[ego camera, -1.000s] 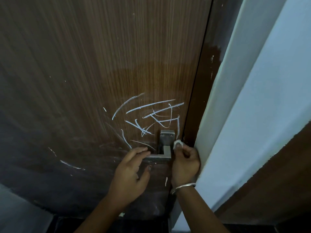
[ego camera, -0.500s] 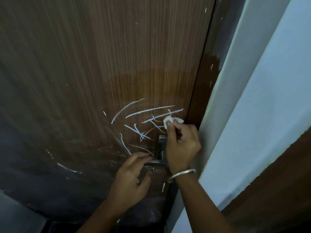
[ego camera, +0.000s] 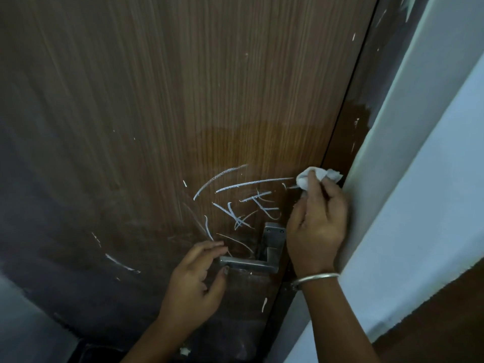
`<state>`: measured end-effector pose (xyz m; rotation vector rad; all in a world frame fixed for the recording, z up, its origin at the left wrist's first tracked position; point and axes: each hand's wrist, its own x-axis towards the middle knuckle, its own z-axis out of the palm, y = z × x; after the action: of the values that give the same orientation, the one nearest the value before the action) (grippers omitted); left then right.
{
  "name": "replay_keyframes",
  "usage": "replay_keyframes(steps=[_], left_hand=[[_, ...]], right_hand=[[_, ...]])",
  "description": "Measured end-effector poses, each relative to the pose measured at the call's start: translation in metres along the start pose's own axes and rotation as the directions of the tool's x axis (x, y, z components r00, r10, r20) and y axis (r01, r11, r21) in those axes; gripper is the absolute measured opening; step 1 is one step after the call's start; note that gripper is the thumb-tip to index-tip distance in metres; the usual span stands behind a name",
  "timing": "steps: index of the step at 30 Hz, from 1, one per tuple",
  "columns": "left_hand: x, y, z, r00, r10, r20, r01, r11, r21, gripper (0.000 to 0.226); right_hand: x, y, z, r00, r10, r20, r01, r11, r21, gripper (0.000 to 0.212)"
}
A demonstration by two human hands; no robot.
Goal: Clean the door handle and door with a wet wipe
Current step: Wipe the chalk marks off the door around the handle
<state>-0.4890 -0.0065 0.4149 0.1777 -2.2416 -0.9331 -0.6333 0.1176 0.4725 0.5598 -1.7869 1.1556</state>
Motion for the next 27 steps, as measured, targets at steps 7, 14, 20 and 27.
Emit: replay_keyframes(steps=[7,14,20,27], left_hand=[[0.004,-0.002,-0.008,0.999,-0.007,-0.046,0.008,1.0,0.029,0.037],[0.013,-0.007,-0.013,0.994,-0.011,-0.108,0.021,0.996,0.087,0.039],[0.012,-0.007,-0.014,0.993,-0.018,-0.116,0.026,0.997,0.073,0.043],[0.01,-0.011,-0.022,0.991,-0.051,-0.12,0.065,0.992,0.112,0.041]], right_hand=[[-0.031,-0.006,0.021,0.972,-0.035,0.231,0.109,0.942,-0.317,0.066],[-0.052,-0.005,0.025,0.853,-0.136,0.505,0.355,0.859,-0.369,0.079],[-0.044,-0.006,0.023,0.919,0.03,0.393,0.144,0.903,-0.406,0.091],[-0.05,-0.045,0.047,0.756,-0.236,0.611,0.46,0.855,-0.239,0.084]])
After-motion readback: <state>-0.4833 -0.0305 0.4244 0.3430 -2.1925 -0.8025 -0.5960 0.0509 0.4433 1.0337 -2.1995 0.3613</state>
